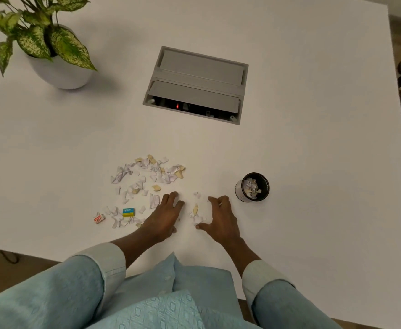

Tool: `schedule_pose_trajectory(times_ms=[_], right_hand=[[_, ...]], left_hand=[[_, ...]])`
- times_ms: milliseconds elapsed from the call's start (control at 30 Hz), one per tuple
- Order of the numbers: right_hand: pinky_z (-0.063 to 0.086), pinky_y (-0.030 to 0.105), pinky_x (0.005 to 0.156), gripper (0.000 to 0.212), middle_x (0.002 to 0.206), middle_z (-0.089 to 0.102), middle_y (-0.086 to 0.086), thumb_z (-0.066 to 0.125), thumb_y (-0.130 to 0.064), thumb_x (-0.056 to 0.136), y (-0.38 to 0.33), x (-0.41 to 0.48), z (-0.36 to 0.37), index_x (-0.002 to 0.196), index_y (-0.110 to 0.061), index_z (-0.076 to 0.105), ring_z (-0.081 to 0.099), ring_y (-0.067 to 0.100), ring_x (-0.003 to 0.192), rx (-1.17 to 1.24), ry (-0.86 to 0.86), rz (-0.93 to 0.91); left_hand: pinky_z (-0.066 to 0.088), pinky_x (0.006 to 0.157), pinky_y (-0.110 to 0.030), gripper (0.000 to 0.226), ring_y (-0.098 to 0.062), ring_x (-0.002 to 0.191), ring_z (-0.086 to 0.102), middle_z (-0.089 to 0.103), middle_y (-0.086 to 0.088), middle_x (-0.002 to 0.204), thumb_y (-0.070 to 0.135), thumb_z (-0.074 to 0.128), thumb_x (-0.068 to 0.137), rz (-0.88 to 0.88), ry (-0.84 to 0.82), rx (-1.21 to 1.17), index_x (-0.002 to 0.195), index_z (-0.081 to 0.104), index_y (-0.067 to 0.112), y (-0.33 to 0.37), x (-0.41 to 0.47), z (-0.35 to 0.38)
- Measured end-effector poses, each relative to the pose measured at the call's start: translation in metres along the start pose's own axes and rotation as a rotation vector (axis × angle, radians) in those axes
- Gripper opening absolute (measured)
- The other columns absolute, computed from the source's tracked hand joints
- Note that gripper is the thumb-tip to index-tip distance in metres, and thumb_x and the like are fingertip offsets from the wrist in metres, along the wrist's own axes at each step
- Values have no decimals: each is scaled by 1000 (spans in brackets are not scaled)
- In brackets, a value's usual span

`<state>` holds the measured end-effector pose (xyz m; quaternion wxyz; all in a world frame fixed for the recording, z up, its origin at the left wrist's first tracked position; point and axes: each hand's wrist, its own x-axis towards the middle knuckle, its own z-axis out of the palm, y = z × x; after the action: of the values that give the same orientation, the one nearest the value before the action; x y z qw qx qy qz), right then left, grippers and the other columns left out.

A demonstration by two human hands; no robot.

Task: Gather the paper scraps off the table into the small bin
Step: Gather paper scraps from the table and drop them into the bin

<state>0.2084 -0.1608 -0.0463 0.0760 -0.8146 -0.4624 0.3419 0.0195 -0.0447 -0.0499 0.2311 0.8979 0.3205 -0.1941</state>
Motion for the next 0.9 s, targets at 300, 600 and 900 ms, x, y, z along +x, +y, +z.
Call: schedule_pose_trajectory(times_ms=[300,600,900], right_hand=[[58,42,82,56,126,41,2,83,-33,82,-27,12,5,129,-26,53,51,21,115,-136,-82,-202],[51,39,88,16,112,63,6,57,-14,98,-18,0,21,107,-12,71,58,24,106,-65,15,-186],[59,30,73,6,92,72,-3,79,-13,86,0,-25,-7,90,-17,79,68,11,77,306,323,25]], left_hand=[[47,92,-34,37,-25,114,49,52,-11,135,14,64,97,51,59,-17,132,56,11,5,-3,1],[50,83,-36,17,-25,98,57,62,-10,113,7,51,100,60,50,-98,110,65,8,10,1,3],[45,64,-25,9,-16,72,59,68,-3,84,2,75,80,-182,258,-553,82,70,8,38,7,-22]])
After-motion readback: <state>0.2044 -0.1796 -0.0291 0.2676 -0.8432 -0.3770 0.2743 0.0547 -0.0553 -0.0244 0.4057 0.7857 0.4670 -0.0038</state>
